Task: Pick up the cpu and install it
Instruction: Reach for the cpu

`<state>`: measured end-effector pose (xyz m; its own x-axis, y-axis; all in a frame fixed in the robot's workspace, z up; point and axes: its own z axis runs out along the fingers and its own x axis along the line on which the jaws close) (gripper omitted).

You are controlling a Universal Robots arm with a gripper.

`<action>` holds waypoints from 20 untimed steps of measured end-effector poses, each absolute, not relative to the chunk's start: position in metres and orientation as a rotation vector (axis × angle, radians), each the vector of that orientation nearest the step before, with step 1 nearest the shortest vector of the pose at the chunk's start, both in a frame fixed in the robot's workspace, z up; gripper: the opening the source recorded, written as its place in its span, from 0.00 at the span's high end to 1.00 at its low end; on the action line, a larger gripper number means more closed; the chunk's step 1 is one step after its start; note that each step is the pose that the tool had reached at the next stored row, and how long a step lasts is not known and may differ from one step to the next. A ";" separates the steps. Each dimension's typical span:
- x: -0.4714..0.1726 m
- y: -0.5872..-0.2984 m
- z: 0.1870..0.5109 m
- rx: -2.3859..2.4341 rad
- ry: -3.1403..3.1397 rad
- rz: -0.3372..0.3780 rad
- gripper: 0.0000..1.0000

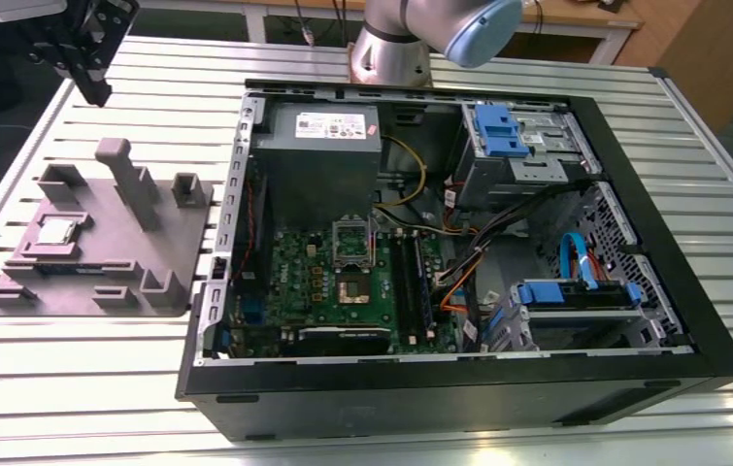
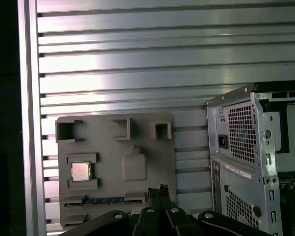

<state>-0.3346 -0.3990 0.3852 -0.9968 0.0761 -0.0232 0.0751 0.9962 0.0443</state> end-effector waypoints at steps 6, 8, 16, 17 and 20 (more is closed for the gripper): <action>-0.337 -0.399 0.385 0.118 3.114 0.068 0.90; -0.337 -0.399 0.385 0.118 3.114 0.068 0.90; -0.340 -0.399 0.384 0.118 3.115 0.068 0.90; -0.341 -0.399 0.384 0.118 3.115 0.068 0.90; -0.341 -0.399 0.384 0.118 3.115 0.067 0.90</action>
